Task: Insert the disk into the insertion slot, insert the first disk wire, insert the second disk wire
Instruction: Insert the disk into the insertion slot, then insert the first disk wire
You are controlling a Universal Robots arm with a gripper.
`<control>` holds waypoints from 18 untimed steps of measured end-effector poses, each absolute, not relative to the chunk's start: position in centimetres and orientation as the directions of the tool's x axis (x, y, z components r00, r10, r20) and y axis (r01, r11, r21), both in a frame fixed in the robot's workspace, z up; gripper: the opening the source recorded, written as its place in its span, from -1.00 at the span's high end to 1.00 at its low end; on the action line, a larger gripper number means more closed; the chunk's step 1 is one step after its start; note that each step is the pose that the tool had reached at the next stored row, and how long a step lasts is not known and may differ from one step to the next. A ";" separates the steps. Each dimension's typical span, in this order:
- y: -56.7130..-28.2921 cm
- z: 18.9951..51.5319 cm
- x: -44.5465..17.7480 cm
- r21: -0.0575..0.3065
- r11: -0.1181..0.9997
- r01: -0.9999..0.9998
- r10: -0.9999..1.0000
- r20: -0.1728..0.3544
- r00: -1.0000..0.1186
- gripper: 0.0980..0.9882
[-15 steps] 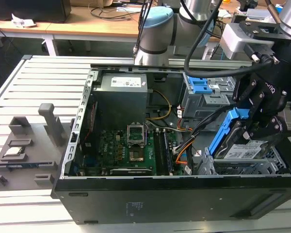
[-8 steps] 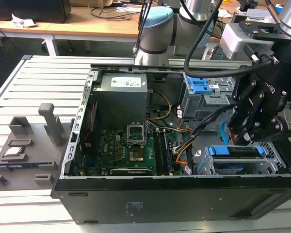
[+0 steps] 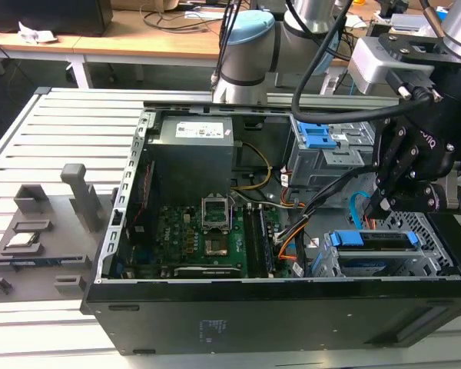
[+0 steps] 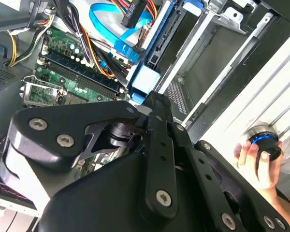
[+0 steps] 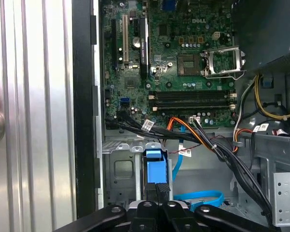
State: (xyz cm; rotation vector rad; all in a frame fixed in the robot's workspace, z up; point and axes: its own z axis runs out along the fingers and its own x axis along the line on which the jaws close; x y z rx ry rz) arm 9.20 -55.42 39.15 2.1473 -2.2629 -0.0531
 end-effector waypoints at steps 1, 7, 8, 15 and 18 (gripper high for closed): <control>-55.4 39.2 9.2 0.040 0.052 -0.998 -0.999 -0.008 -0.053 0.98; -55.4 39.1 9.2 0.040 0.052 -0.998 -0.999 -0.008 -0.053 0.98; -55.4 39.1 9.3 0.040 0.052 -0.998 -0.999 -0.008 -0.053 0.98; -54.5 38.8 12.1 0.043 0.052 -0.998 -0.999 -0.004 -0.053 0.98; -53.6 38.6 13.3 0.044 0.053 -0.998 -0.999 0.000 -0.053 0.98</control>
